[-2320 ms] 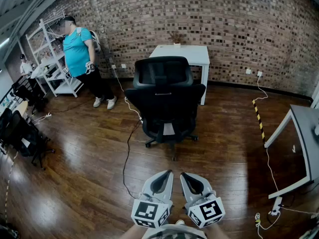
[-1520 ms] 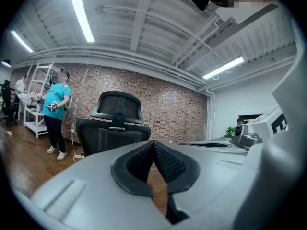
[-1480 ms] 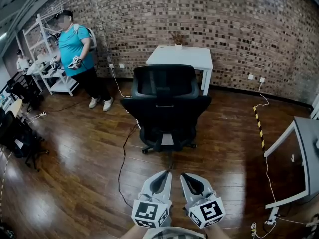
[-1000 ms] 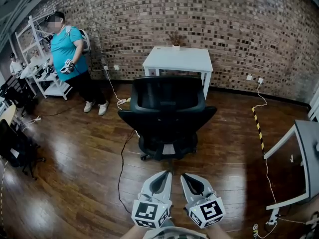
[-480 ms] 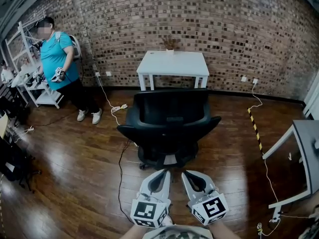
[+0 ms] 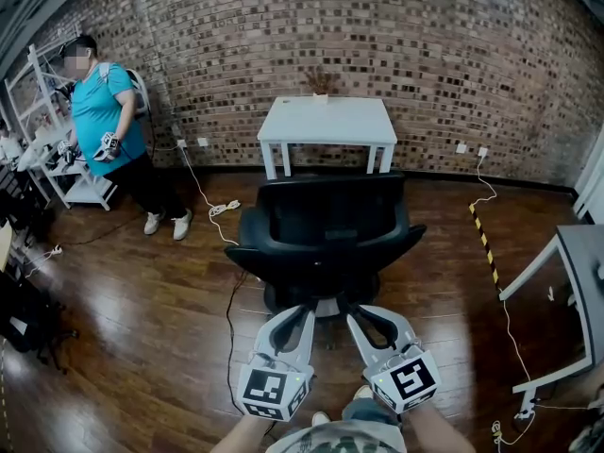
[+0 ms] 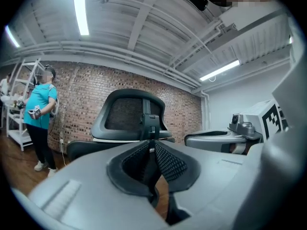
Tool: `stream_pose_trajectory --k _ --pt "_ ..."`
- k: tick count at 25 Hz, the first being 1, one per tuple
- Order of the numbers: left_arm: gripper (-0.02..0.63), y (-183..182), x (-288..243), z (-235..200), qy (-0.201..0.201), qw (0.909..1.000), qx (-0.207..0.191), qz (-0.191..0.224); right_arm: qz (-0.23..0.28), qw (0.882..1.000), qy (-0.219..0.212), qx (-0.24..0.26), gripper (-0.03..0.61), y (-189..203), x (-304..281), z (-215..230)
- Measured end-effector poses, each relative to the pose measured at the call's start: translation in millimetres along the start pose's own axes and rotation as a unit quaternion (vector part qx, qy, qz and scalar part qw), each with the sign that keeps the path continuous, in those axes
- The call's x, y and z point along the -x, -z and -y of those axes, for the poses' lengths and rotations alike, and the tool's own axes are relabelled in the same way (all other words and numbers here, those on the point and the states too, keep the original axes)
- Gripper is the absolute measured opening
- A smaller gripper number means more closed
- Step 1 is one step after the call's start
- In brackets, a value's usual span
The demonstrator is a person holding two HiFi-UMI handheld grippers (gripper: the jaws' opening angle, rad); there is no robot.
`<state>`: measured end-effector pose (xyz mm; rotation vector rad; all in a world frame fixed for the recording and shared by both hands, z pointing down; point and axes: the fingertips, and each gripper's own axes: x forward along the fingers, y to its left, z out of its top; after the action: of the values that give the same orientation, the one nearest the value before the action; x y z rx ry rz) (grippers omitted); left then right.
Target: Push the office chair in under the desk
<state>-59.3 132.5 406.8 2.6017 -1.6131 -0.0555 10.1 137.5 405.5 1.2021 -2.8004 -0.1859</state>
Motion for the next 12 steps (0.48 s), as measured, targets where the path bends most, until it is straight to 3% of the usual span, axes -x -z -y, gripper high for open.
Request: stream_pose_trajectory --k 9,12 --pt "0.126 -10.2 -18.6 -43.4 0.001 0.9971 -0.076 -0.011 0.003 0.999 0.006 0.049 0.073 -7.1 -17.8 48.6" --pt "0.166 -17.2 -25.1 -60.8 0.006 0.9954 -0.095 -0.008 0.002 0.997 -0.01 0.077 0.119 -8.0 -25.5 63.5"
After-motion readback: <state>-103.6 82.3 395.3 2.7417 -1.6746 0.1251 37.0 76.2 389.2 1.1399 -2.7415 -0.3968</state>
